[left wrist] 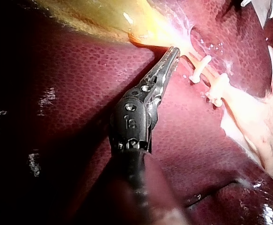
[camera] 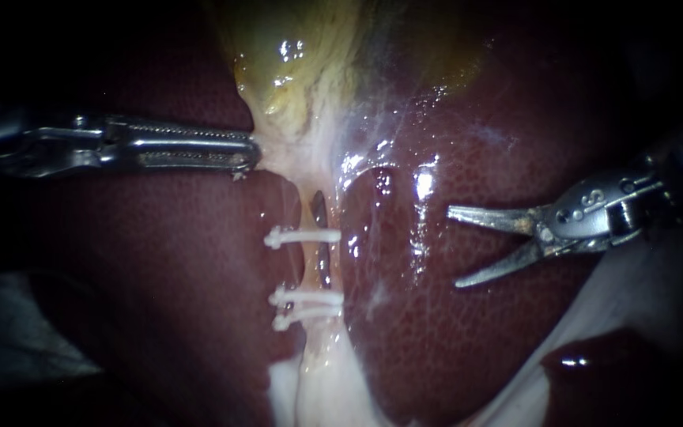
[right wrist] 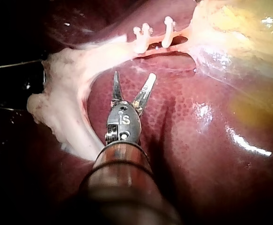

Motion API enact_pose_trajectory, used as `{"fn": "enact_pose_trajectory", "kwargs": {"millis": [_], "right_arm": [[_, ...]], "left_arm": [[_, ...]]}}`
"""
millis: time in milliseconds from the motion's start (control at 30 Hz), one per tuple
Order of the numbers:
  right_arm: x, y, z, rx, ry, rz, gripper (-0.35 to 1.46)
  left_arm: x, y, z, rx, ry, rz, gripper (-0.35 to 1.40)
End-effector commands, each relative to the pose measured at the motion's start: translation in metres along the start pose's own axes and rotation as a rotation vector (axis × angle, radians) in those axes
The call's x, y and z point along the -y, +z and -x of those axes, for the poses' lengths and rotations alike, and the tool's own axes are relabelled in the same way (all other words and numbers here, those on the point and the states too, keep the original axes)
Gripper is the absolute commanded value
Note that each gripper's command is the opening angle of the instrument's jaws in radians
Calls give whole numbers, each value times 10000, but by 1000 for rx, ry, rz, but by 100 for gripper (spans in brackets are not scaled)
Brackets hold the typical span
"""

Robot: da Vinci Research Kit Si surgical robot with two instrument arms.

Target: Go to the cutting position left tube

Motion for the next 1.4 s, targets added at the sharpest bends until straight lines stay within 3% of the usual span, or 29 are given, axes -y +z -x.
{"fn": "enact_pose_trajectory", "kwargs": {"millis": [33, 167, 367, 633, 933, 1167, 1400], "right_arm": [[0, 0, 0, 0, 0, 0, 144], [0, 0, 0, 0, 0, 0, 144], [0, 2, -1, -6, 1, -16, 144], [6, 27, -8, -44, 10, -72, 144], [20, 88, -17, -99, 83, -156, 144], [18, 129, -22, -134, 123, -197, 144], [14, 159, -11, -132, 144, -216, 144]], "left_arm": [[-1, -3, -2, 1, -2, 1, -35], [-9, -27, -15, 4, -10, 12, -35], [-21, -59, -37, -28, -7, 5, -35], [-27, -59, -38, -31, -2, 1, -35], [-28, -58, -38, -32, -2, 0, -35], [-28, -57, -38, -32, -2, 0, -35], [-28, -57, -38, -32, -2, 0, -35]]}}
